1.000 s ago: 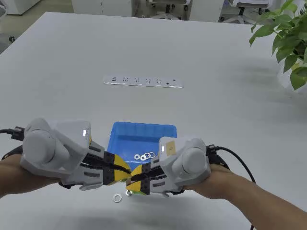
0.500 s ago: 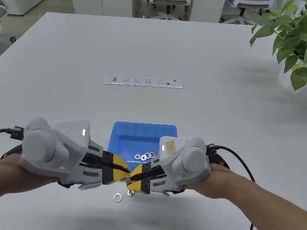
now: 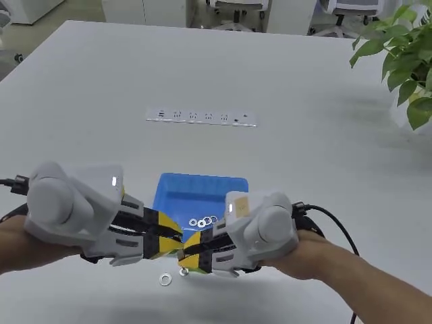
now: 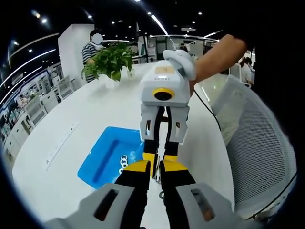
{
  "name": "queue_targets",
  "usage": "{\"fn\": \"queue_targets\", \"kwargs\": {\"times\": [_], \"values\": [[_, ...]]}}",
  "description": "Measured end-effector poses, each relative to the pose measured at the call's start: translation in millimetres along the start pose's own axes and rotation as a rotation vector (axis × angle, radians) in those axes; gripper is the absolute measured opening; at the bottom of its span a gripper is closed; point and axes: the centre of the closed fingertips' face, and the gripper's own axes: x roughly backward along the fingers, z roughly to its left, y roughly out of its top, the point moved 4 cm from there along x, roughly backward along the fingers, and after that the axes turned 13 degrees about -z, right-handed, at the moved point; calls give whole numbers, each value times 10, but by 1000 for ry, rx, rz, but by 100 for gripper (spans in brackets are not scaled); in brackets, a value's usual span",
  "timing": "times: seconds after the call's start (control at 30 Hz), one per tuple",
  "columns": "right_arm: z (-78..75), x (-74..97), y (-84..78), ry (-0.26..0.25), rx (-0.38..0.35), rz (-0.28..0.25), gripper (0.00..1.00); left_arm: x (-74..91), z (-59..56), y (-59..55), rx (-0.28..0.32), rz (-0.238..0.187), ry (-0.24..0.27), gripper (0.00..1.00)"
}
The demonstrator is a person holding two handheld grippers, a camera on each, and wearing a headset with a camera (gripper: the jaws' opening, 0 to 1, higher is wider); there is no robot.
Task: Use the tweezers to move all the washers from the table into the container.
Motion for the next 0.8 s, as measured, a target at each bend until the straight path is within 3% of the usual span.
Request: {"fn": "queue_targets", "kwargs": {"times": [0.2, 0.3, 0.57, 0.67, 0.8], "values": [[-17, 43, 76, -6, 10, -5, 8, 12, -5, 31, 21, -25, 14, 24], [-39, 67, 124, -9, 22, -8, 8, 32, 5, 54, 44, -58, 36, 30], [-93, 113, 211, -23, 33, -20, 8, 92, 4, 33, 67, -69, 76, 48], [-118, 130, 260, -27, 40, -27, 8, 134, 5, 37, 99, -97, 106, 53], [-164, 144, 311, -36, 42, -37, 8, 175, 7, 2, 115, -91, 136, 62]]}}
